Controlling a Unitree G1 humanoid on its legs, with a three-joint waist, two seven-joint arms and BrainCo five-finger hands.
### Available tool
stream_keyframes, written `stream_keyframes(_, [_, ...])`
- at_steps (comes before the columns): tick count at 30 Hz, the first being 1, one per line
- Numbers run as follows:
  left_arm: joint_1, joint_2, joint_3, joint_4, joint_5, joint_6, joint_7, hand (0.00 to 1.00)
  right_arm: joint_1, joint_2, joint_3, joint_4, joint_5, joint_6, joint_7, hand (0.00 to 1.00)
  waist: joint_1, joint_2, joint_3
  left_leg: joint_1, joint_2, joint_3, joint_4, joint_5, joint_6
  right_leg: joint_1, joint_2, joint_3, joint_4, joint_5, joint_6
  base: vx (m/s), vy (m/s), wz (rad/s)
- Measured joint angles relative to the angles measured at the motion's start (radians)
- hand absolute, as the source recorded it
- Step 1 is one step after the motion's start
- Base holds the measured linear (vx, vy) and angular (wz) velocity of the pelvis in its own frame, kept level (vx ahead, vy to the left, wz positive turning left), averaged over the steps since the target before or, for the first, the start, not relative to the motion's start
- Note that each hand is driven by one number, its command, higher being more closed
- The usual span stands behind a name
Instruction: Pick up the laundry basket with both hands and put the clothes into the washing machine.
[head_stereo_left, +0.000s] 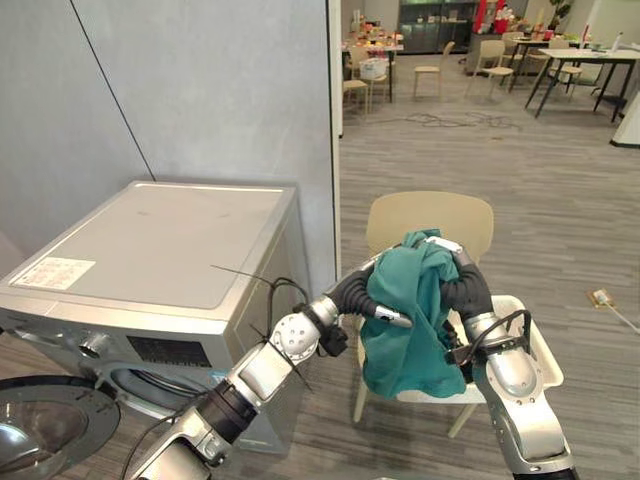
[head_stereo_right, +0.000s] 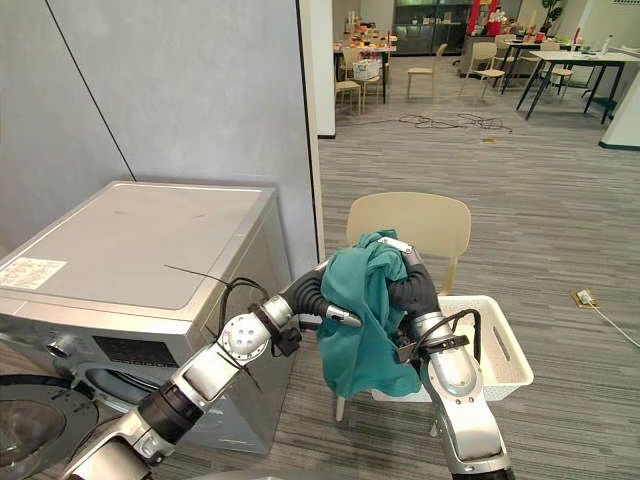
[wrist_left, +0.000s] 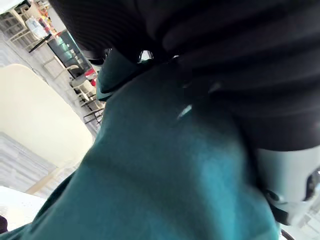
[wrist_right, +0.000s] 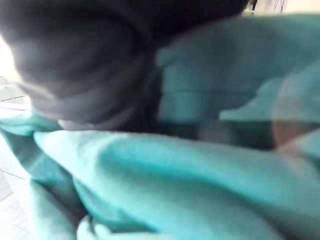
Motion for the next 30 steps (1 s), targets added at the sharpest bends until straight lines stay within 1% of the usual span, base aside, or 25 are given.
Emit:
stream_keyframes(3, [-0.010,0.000,-0.026,0.035,-0.031,0.006,0.000,0.00,-0.005,-0.002,0.027,0.000,0.007,0.012,-0.010,1.00,-0.003,-0.001,-0.002,-0.005,-0.002,-0.003,0.000,0.003,0.004,0.001,0.001,0.000,0.000,0.000,0.000,0.08,-0.011,0.02])
stream_keyframes(4, [-0.014,-0.001,-0.036,0.052,-0.045,0.013,0.000,1.00,-0.019,-0.003,0.054,0.000,0.013,0.015,-0.012,1.00,-0.006,-0.001,-0.004,-0.010,-0.003,-0.004,0.001,0.003,0.004,-0.001,0.001,0.000,0.000,0.000,0.000,0.08,-0.003,0.02])
stream_keyframes(7, [-0.028,-0.001,-0.064,0.080,-0.075,0.020,0.008,1.00,-0.070,-0.002,0.119,0.000,0.020,0.018,-0.021,1.00,-0.008,-0.003,-0.004,-0.011,-0.008,-0.008,0.001,0.003,0.004,-0.001,0.002,0.008,0.000,0.000,0.000,0.05,0.014,0.03])
stream_keyframes(8, [-0.030,-0.002,-0.064,0.080,-0.103,0.018,0.023,1.00,-0.094,-0.002,0.130,0.000,0.022,0.018,-0.029,1.00,-0.008,-0.003,-0.004,-0.012,-0.009,-0.011,0.001,0.003,0.004,-0.001,0.002,0.012,-0.001,0.000,0.000,0.03,0.010,0.05])
stream_keyframes(10, [-0.032,-0.002,-0.064,0.080,-0.125,0.016,0.034,1.00,-0.114,-0.002,0.141,0.000,0.031,0.018,-0.034,1.00,-0.007,-0.004,-0.003,-0.012,-0.010,-0.013,0.001,0.003,0.004,-0.005,0.002,0.012,-0.003,0.000,0.000,0.00,0.007,0.02])
stream_keyframes(11, [-0.032,-0.002,-0.064,0.080,-0.133,0.014,0.046,1.00,-0.119,-0.002,0.146,0.000,0.031,0.019,-0.040,0.00,-0.006,-0.004,-0.003,-0.013,-0.010,-0.013,0.001,0.003,0.004,-0.007,0.002,0.013,-0.003,0.000,0.000,0.00,0.000,0.00])
stream_keyframes(16, [-0.026,-0.015,-0.049,0.080,-0.140,0.004,0.093,1.00,-0.131,0.017,0.155,0.001,0.052,0.018,-0.072,0.00,0.002,-0.014,0.000,-0.022,-0.005,-0.014,0.001,0.003,0.004,-0.016,0.000,0.015,-0.005,0.000,0.000,0.00,0.000,0.00])
stream_keyframes(17, [-0.013,-0.030,-0.021,0.078,-0.138,0.001,0.097,1.00,-0.137,0.027,0.155,0.003,0.053,0.018,-0.080,0.00,0.002,-0.018,0.002,-0.022,-0.005,-0.013,0.001,0.003,0.004,-0.016,0.001,0.015,-0.006,0.000,0.000,0.02,0.018,-0.05])
stream_keyframes(18, [0.056,-0.086,0.053,0.065,-0.136,-0.001,0.113,1.00,-0.176,0.047,0.169,0.038,0.048,0.017,-0.095,0.00,0.001,-0.025,0.001,-0.022,-0.004,-0.009,-0.001,0.003,0.004,-0.017,0.004,0.020,-0.012,0.001,0.000,0.03,0.013,-0.08])
stream_keyframes(22, [0.108,-0.106,0.108,0.060,-0.128,0.009,0.113,1.00,-0.188,0.099,0.170,0.091,0.035,0.016,-0.095,0.00,0.013,-0.024,0.001,-0.020,0.002,0.003,0.000,0.003,0.004,-0.015,0.017,0.033,-0.026,0.011,-0.007,0.03,-0.003,-0.11])
stream_keyframes(23, [0.133,-0.113,0.139,0.044,-0.124,0.014,0.112,1.00,-0.192,0.105,0.171,0.099,0.028,0.016,-0.095,0.00,0.013,-0.024,0.001,-0.020,0.003,0.006,0.000,0.003,0.004,-0.012,0.021,0.036,-0.035,0.016,-0.009,0.03,-0.005,-0.15])
stream_keyframes(24, [0.175,-0.133,0.196,0.018,-0.120,0.019,0.114,1.00,-0.191,0.119,0.169,0.105,0.024,0.014,-0.095,0.00,0.012,-0.024,0.001,-0.020,0.006,0.009,0.003,0.003,0.004,-0.008,0.026,0.039,-0.047,0.022,-0.011,0.04,-0.018,-0.10])
stream_keyframes(25, [0.202,-0.158,0.264,0.009,-0.120,0.029,0.131,1.00,-0.187,0.123,0.168,0.113,0.021,0.010,-0.092,0.00,0.011,-0.024,0.003,-0.019,0.010,0.009,0.008,0.002,0.004,0.004,0.030,0.039,-0.054,0.024,-0.013,0.03,-0.015,-0.07])
stream_keyframes(26, [0.209,-0.167,0.302,0.005,-0.121,0.035,0.142,1.00,-0.186,0.126,0.170,0.119,0.020,0.008,-0.090,0.00,0.011,-0.025,0.004,-0.019,0.016,0.009,0.013,0.002,0.004,0.005,0.032,0.039,-0.054,0.025,-0.013,0.02,-0.033,-0.02])
stream_keyframes(27, [0.212,-0.182,0.372,0.000,-0.123,0.040,0.167,1.00,-0.184,0.139,0.168,0.126,0.019,0.008,-0.090,0.00,0.015,-0.026,0.007,-0.019,0.020,0.008,0.021,0.001,0.004,0.006,0.037,0.040,-0.054,0.026,-0.015,0.00,0.000,0.00])
stream_keyframes(28, [0.212,-0.184,0.408,-0.006,-0.125,0.041,0.179,1.00,-0.184,0.140,0.168,0.126,0.019,0.007,-0.090,0.00,0.015,-0.026,0.012,-0.020,0.024,0.007,0.027,0.000,0.004,0.007,0.040,0.040,-0.054,0.026,-0.016,-0.05,-0.044,-0.03])
stream_keyframes(29, [0.230,-0.189,0.489,-0.055,-0.131,0.041,0.196,1.00,-0.184,0.150,0.165,0.126,0.019,0.002,-0.090,0.00,0.017,-0.023,0.031,-0.025,0.038,0.007,0.056,-0.012,-0.002,0.013,0.047,0.043,-0.055,0.026,-0.022,-0.04,-0.025,-0.04])
stream_keyframes(30, [0.247,-0.189,0.517,-0.085,-0.132,0.041,0.203,1.00,-0.184,0.152,0.162,0.127,0.018,0.002,-0.090,0.00,0.016,-0.021,0.035,-0.032,0.043,0.007,0.069,-0.018,-0.003,0.014,0.049,0.044,-0.056,0.026,-0.024,-0.05,-0.044,-0.03])
